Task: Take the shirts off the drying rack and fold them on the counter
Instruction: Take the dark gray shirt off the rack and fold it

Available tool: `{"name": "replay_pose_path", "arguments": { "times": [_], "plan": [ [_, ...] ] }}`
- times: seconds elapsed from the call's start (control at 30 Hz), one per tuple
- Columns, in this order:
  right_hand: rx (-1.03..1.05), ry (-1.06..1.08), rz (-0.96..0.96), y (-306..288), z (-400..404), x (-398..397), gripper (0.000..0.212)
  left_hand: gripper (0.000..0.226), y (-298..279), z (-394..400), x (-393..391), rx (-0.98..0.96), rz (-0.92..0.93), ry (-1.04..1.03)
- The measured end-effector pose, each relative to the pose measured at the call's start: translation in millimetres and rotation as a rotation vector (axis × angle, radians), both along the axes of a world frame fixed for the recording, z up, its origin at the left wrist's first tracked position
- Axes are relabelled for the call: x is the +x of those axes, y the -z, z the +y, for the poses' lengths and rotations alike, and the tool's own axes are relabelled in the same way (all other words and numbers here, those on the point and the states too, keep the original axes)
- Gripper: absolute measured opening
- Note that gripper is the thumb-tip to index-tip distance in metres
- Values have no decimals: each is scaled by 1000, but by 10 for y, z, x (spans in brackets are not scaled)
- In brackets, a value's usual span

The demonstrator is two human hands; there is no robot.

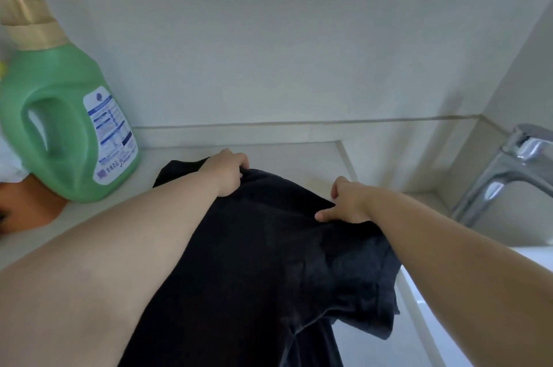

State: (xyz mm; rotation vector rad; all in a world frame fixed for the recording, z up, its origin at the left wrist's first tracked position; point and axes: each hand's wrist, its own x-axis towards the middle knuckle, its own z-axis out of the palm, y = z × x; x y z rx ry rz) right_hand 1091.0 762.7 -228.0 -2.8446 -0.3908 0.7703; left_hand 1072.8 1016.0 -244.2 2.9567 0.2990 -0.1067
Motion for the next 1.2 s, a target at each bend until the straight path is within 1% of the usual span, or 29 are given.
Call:
{"name": "replay_pose_path", "arguments": {
  "times": [0.07, 0.13, 0.2, 0.3, 0.37, 0.4, 0.43, 0.47, 0.57, 0.6, 0.67, 0.7, 0.77, 0.8, 0.87, 0.9, 0.97, 1.03, 1.1, 1.13, 1.2],
  "plan": [
    [9, -5, 10, -2, -7, 12, 84, 16, 11, 39, 27, -39, -67, -34],
    [10, -4, 11, -1, -11, 25, 84, 12, 2, 58, 82, -87, -182, -107],
    [-11, -8, 15, -8, -8, 34, 85, 13, 27, 30, 149, -106, -251, -153],
    [-23, -10, 25, -23, 6, 42, 86, 17, 101, -92, 156, -152, -248, -263],
    [-30, -14, 27, -34, -5, 36, 85, 17, 99, -203, 110, -113, -319, -315],
    [-31, -18, 27, -32, -12, 34, 83, 15, 80, -276, 62, -100, -352, -303],
    [-27, -23, 22, -32, -12, 32, 80, 18, 71, -342, 7, -113, -343, -259],
    [-21, -27, 11, -38, -12, 31, 75, 28, 92, -402, -40, -122, -278, -194],
    [12, -13, 22, -99, -22, -6, 54, 82, 211, -560, -299, -32, 123, -51],
    [45, 7, 34, -112, -43, -21, 52, 89, 238, -574, -347, -1, 208, -38],
    [89, 54, 45, -175, -122, -77, 52, 91, 192, -560, -335, -7, 292, -38],
    [75, 68, 52, -204, -185, -107, 53, 90, 146, -557, -320, -22, 316, -33],
    [63, 103, 91, -253, -349, -163, 50, 83, 56, -564, -318, -84, 290, -42],
    [115, 137, 128, -281, -434, -185, 45, 77, 35, -572, -352, -115, 225, -68],
    [323, 223, 239, -357, -618, -235, 34, 66, 19, -629, -506, -94, 83, -142],
    [426, 257, 305, -385, -687, -262, 29, 66, 15, -661, -604, -78, 70, -172],
    [531, 269, 380, -398, -770, -310, 23, 72, 55, -726, -787, -100, 169, -205],
    [550, 284, 348, -354, -786, -321, 18, 79, 122, -756, -900, -87, 267, -199],
    [571, 363, 251, -263, -792, -280, 14, 81, 165, -749, -928, -29, 272, -188],
    [593, 440, 167, -213, -796, -262, 13, 82, 174, -748, -921, -15, 265, -187],
    [566, 567, -90, -105, -816, -258, 19, 82, 163, -759, -902, -20, 265, -189]
  ]
}}
